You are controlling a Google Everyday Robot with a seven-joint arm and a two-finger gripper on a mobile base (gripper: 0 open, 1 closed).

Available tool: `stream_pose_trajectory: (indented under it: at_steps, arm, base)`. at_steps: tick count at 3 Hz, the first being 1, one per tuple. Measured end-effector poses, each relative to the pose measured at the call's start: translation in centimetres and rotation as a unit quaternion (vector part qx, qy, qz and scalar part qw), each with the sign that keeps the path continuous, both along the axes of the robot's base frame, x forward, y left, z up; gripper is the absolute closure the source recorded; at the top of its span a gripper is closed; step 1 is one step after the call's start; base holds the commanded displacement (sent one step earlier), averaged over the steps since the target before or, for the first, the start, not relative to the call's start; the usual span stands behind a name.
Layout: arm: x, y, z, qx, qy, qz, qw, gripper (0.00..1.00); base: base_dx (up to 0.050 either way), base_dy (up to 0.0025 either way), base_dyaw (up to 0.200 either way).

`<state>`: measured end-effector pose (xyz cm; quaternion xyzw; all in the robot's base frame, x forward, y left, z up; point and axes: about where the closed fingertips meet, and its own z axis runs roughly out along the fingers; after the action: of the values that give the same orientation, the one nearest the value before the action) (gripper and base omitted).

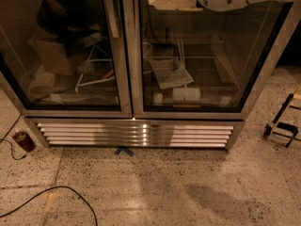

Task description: Pick orange can from middle drawer and place on counter

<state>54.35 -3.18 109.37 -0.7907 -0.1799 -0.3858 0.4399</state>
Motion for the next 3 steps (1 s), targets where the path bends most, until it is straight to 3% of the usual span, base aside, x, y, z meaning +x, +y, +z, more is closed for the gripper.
stream_pose_trajectory:
  at_steps: [1, 3]
  arm:
    - [0.0, 0.01, 0.0, 0.0, 0.0, 0.0, 1.0, 0.0]
    - [0.69, 0.68, -0.73, -0.004, -0.012, -0.005, 0.9999, 0.0]
  base:
    - [0.0, 0.0, 0.0]
    - [0.0, 0.0, 0.0]
